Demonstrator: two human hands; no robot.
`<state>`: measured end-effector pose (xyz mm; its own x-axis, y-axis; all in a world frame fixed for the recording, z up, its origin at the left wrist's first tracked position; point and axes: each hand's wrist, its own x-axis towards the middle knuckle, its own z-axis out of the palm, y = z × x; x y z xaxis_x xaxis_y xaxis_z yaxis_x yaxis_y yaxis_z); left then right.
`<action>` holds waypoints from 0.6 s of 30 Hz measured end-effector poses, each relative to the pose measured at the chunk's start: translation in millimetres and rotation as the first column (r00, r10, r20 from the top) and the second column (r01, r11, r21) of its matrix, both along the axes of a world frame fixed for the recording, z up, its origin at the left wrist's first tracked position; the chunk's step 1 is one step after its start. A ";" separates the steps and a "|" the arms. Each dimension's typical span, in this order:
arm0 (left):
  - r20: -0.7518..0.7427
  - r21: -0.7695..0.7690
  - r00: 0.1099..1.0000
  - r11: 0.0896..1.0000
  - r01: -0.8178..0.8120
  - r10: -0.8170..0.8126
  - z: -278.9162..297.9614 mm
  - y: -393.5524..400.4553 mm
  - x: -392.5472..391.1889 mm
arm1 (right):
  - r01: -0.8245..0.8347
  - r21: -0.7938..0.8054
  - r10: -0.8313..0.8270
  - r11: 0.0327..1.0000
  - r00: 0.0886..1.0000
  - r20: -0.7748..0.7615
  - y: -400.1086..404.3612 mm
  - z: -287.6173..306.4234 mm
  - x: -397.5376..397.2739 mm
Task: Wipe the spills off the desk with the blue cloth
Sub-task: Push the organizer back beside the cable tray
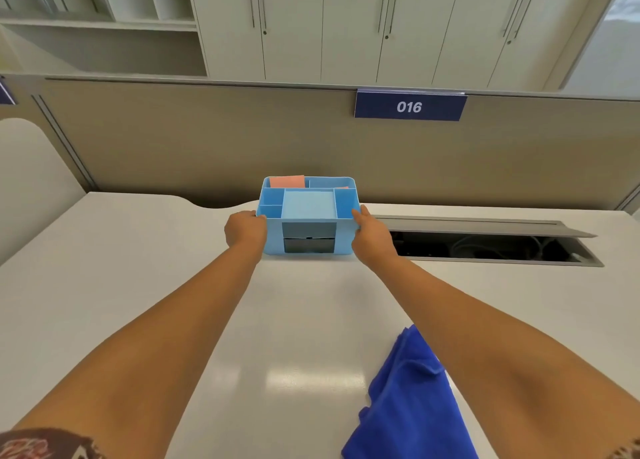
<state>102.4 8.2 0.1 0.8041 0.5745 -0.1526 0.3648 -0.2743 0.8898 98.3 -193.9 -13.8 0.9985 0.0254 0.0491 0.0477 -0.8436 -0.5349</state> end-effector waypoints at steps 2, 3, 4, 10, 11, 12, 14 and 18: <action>-0.005 0.006 1.000 1.000 0.004 -0.004 0.2 -0.9 0.3 | -0.009 -0.009 0.009 1.000 1.000 -0.006 0.2 0.9 0.1; -0.007 0.011 1.000 1.000 0.008 -0.007 0.1 -1.0 0.1 | -0.015 -0.020 0.015 1.000 1.000 -0.011 0.2 2.0 -0.1; -0.013 0.017 1.000 1.000 0.008 -0.008 0.2 -1.1 0.1 | -0.023 -0.036 0.022 0.999 1.000 -0.022 0.5 2.4 0.1; -0.059 0.040 0.998 0.999 0.002 0.000 5.1 -3.2 -4.3 | -0.077 -0.087 0.068 0.993 0.993 -0.096 -0.2 8.8 -2.4; -0.063 0.037 0.998 0.999 -0.002 0.004 5.2 -3.7 -6.1 | -0.086 -0.070 0.078 0.994 0.991 -0.106 -0.6 9.3 -3.9; -0.058 0.018 0.998 1.000 -0.012 0.013 5.3 -4.3 -8.0 | -0.092 -0.042 0.087 0.995 0.991 -0.106 -1.5 9.5 -5.7; -0.019 -0.042 0.999 0.998 -0.035 0.034 7.3 -6.8 -15.0 | -0.087 0.021 0.089 0.996 0.994 -0.066 -4.6 11.1 -12.0; 0.153 0.017 0.986 0.998 -0.063 0.060 9.4 -23.2 -48.3 | 0.004 0.081 -0.006 0.997 1.000 0.020 -18.6 9.8 -36.1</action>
<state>54.1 -15.0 9.5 0.7799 0.6256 -0.0185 0.2427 -0.2751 0.9303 62.3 -212.6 -3.9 0.9974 0.0157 0.0707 0.0551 -0.7980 -0.6001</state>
